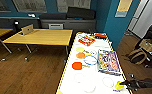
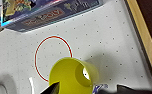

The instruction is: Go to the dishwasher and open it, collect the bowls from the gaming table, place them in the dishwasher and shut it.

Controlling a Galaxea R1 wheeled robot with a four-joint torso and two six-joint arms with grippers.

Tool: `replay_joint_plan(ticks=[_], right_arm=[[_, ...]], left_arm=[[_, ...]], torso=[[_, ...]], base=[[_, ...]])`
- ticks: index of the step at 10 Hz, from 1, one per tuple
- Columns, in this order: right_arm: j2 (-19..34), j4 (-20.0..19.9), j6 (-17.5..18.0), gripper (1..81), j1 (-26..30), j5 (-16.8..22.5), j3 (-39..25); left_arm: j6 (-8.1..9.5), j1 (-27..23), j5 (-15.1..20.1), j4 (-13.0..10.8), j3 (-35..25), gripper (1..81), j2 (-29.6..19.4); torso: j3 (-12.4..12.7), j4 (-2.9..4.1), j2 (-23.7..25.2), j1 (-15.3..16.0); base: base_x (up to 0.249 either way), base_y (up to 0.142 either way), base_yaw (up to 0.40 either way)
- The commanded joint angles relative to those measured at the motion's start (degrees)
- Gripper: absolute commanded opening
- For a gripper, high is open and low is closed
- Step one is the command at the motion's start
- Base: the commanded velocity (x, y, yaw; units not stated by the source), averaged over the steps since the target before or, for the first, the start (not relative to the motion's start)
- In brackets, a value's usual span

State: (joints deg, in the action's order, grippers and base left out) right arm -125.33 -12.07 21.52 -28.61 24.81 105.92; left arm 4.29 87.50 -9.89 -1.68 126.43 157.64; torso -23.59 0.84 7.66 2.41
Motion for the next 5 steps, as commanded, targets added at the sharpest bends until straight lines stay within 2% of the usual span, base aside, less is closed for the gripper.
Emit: replay_joint_plan(ticks=[1, 3, 5], right_arm=[[1.2, -1.4, 0.2, 81.1, 4.9, 0.4, -0.1], [0.7, -1.4, 0.2, 81.1, 4.2, 0.2, 0.3], [0.0, -1.5, 0.2, 81.1, 2.1, -2.1, 0.3]], left_arm=[[-0.42, -0.2, 3.9, -0.6, -0.8, 81.1, -0.8], [-0.42, -0.2, 3.9, -0.6, -0.8, 81.1, -0.7], [-0.42, -0.3, 3.9, -0.6, -0.8, 81.1, -0.8]], torso=[[0.0, 0.00, 0.0, 0.0], [0.0, 0.00, 0.0, 0.0], [0.0, 0.00, 0.0, 0.0]], base=[[0.000, 0.000, 0.000], [0.000, 0.000, 0.000], [0.000, 0.000, 0.000]])
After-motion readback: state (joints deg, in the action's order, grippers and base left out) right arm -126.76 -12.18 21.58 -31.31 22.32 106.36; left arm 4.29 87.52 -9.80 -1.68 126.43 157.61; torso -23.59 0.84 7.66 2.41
